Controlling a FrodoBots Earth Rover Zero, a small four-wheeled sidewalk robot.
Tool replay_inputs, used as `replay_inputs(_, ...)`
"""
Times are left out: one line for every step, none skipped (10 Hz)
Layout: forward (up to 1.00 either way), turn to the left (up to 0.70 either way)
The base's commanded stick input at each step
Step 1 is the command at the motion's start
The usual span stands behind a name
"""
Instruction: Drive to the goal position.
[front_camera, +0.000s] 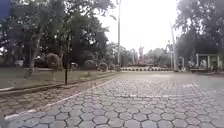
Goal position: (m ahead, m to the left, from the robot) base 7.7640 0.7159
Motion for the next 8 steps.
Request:
replay_inputs(0.69, -0.12)
replay_inputs(0.69, -0.14)
replay_inputs(0.69, -0.14)
replay_inputs(0.69, -0.14)
replay_inputs(0.69, -0.13)
replay_inputs(0.69, -0.04)
replay_inputs(0.69, 0.00)
replay_inputs(0.69, 0.00)
